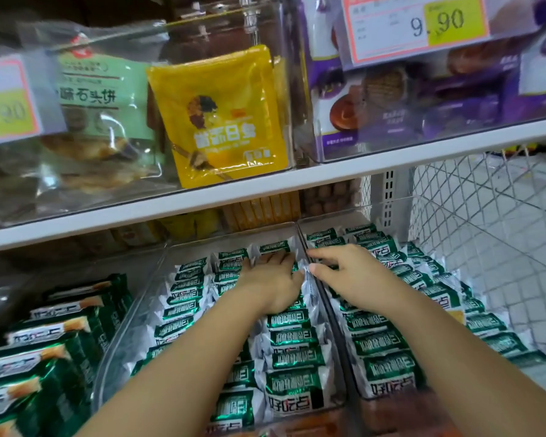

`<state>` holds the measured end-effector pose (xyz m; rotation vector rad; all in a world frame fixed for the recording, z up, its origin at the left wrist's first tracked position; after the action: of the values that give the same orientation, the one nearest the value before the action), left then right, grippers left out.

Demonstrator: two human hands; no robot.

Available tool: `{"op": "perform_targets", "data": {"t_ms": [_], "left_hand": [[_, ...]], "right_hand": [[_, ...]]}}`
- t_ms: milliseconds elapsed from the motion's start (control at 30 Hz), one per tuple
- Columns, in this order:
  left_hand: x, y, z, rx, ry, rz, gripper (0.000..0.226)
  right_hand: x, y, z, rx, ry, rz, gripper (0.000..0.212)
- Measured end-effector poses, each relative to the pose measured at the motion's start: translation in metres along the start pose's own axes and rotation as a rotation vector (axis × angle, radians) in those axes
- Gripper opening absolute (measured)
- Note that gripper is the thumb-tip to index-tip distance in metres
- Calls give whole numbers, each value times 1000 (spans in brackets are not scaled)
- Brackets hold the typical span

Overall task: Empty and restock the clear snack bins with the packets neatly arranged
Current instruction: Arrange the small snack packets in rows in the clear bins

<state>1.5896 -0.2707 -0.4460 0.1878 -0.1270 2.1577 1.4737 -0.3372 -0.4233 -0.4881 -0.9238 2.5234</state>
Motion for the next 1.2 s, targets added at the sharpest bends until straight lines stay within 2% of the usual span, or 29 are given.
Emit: {"op": "perform_targets", "data": {"t_ms": [100, 300, 700, 867, 933, 1033, 1133, 1200], "left_hand": [[-2, -2, 4, 4, 30, -8, 55], [-24, -9, 6, 0, 68, 82, 59], [-4, -8, 6, -15, 77, -84, 55], [3, -62, 5, 110, 212, 197, 60], [7, -71, -2, 136, 131, 250, 72], [8, -72, -6, 56, 29, 249, 76], [8, -76, -1, -34, 2, 249, 77], [7, -78, 3, -17, 21, 209, 69]], "right_hand": [[-1, 0, 1, -2, -4, 5, 41], [-3, -1, 3, 7, -19, 3, 41], [-2, -3, 2, 67, -22, 8, 41], [0, -8, 1, 109, -27, 4, 41], [1, -9, 2, 124, -26, 14, 41], [1, -10, 4, 117, -15, 11, 40], [1, -10, 5, 87, -18, 11, 40], [0, -9, 5, 87, -15, 16, 40]]}}
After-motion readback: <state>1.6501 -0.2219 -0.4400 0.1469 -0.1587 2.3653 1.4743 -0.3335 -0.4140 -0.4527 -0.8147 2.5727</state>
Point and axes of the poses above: each hand's wrist, its own x-axis away from the middle knuckle, its own z-axis out of the back of the hand, y = z × x, the point moved 5 cm from there along -x, towards the middle knuckle, and after that the axes turned 2 degrees about z, right-handed, at the moved point
